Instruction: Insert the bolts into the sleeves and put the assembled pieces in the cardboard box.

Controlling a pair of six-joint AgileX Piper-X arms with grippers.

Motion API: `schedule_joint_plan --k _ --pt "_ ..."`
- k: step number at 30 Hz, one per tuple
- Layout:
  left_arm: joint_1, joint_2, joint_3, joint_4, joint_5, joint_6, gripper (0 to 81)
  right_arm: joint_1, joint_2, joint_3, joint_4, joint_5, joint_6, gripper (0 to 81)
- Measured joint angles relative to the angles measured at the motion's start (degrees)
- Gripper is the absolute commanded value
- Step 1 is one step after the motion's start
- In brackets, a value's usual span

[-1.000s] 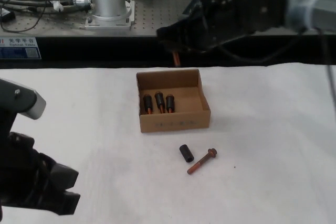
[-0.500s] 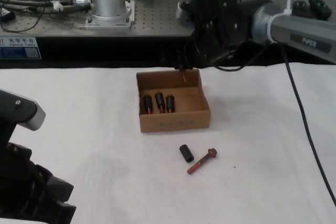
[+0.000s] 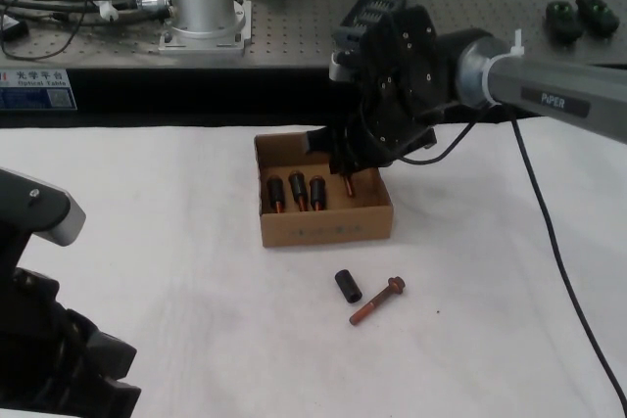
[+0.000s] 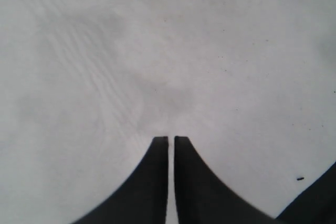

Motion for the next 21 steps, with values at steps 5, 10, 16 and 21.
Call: schedule_joint_plan --k 5,10,16,21 --pt "0.0 0.0 0.0 0.0 0.0 0.0 3.3 0.0 0.0 -0.2 0.3 -0.7 0.0 17.1" --pt "0.0 0.0 0.0 0.0 0.0 0.0 3.3 0.0 0.0 -0.2 1.5 -0.6 0.0 16.9" --pt "0.0 0.0 0.0 0.0 0.0 0.0 3.3 0.0 0.0 -0.2 1.9 -1.8 0.0 16.9" --pt "0.0 0.0 0.0 0.0 0.0 0.0 3.3 0.5 0.0 -0.2 2.8 -3.2 1.2 17.2"
